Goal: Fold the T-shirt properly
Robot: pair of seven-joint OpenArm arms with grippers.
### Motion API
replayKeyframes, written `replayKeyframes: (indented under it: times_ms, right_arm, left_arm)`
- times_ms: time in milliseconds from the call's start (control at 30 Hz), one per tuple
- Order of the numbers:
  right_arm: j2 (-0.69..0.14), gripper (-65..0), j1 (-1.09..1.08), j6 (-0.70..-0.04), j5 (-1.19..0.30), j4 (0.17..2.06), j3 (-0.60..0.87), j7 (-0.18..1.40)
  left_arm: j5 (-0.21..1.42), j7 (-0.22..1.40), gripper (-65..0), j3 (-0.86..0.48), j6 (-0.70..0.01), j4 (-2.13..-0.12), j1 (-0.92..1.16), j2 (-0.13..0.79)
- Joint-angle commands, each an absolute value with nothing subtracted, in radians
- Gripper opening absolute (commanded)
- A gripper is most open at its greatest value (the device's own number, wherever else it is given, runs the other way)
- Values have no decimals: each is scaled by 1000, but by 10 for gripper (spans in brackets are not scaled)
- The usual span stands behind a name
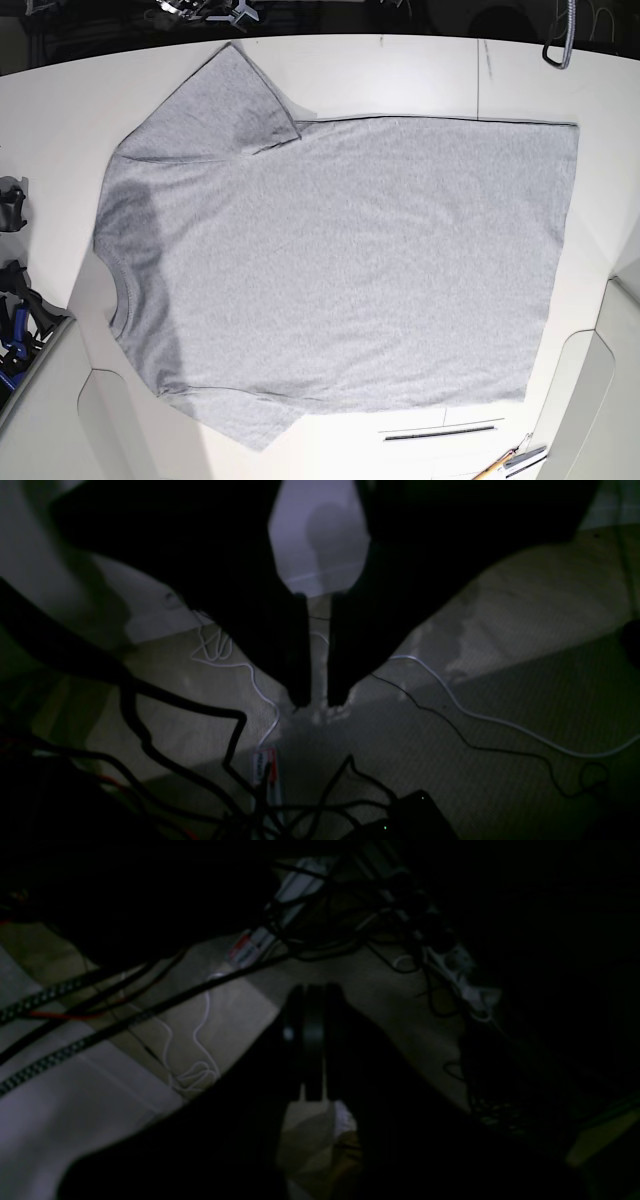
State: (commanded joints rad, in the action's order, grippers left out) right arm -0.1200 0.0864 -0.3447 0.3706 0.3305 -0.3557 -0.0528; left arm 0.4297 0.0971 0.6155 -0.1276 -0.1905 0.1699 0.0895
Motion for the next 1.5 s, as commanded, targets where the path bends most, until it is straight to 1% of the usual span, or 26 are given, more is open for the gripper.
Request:
replayKeyframes:
  times_ms: [167, 333, 433, 533, 667, 767, 833, 900, 967, 1100, 1500]
  right_arm:
    - [-136, -650, 105, -344, 355, 347, -356, -53]
    - [-158, -650, 146, -344, 355, 417, -356, -53]
    - [-173, -650, 176, -344, 355, 459, -356, -53]
    - [-187, -650, 204, -348, 355, 492, -356, -53]
    - [-211, -650, 248, -385, 331, 535, -356, -53]
    - [-234, -650, 282, -431, 274, 574, -356, -53]
    - [-252, -650, 308, -474, 231, 607, -356, -53]
    - [-272, -650, 336, -520, 187, 652, -356, -53]
    - [-297, -650, 373, -540, 134, 707, -356, -53]
    - [-348, -650, 460, -540, 65, 838, -356, -52]
    - [-509, -650, 736, -540, 59, 1292, -355, -52]
  left_arm:
    - [440, 85, -578, 616, -127, -194, 178, 118]
    - [484, 78, -578, 605, -127, -229, 217, 139]
    - [483, 69, -578, 569, -128, -267, 253, 154]
    - [483, 66, -578, 494, -127, -313, 294, 174]
    - [483, 67, -578, 369, -128, -390, 365, 207]
    - [483, 67, -579, 286, -128, -452, 433, 223]
    - [483, 68, -579, 245, -128, -500, 481, 231]
    - [490, 67, -578, 212, -136, -554, 528, 239]
    - [513, 68, -578, 185, -143, -611, 574, 251]
    - [542, 84, -578, 139, -142, -727, 670, 270]
    - [570, 121, -578, -41, -142, -1135, 975, 271]
